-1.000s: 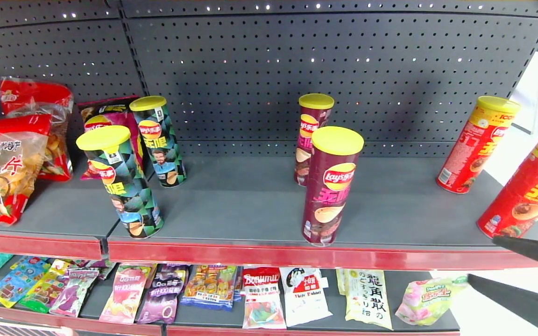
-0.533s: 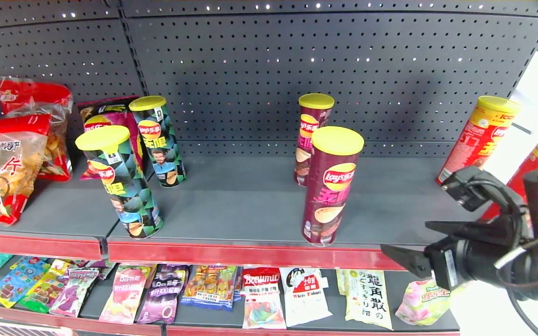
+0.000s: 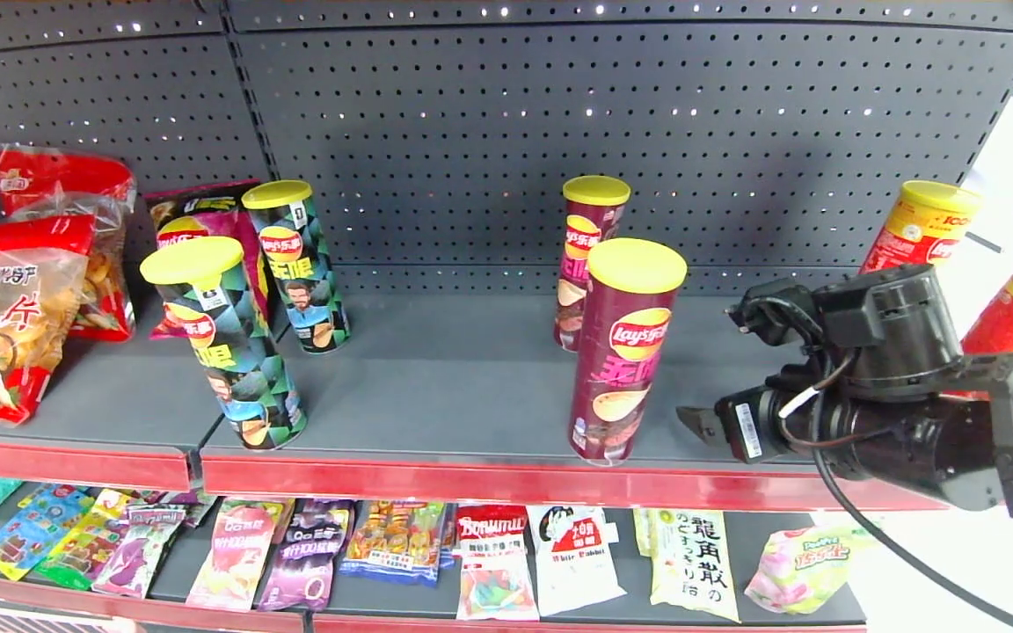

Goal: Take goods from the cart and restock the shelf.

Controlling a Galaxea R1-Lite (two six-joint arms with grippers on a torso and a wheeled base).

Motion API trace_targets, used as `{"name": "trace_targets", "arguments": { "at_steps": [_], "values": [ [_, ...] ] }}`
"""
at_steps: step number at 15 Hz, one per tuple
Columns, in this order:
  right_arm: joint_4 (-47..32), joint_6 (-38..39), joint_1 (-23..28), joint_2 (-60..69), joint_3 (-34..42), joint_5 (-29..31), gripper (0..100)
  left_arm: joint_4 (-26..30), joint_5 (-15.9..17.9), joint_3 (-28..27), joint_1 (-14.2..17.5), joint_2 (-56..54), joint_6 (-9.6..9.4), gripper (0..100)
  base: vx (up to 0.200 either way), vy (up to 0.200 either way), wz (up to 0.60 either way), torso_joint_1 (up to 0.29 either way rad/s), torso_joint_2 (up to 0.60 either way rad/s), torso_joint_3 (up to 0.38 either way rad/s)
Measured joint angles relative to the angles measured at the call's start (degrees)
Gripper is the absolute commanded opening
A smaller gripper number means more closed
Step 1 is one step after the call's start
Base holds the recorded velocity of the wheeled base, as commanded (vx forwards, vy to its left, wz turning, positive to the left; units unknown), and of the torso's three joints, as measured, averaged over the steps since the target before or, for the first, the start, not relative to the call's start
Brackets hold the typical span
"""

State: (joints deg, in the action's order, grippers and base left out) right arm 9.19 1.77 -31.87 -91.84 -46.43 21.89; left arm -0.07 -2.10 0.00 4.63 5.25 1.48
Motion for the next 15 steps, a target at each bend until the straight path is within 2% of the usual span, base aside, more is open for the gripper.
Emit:
{"name": "trace_targets", "arguments": {
  "at_steps": [15],
  "values": [
    [0.17,0.46,-2.28,-8.42,-4.45,0.09,100,0.0,0.0,0.0,0.0,0.01,0.0,100,0.0,0.0,0.0,0.0,0.0,0.0]
  ]
}}
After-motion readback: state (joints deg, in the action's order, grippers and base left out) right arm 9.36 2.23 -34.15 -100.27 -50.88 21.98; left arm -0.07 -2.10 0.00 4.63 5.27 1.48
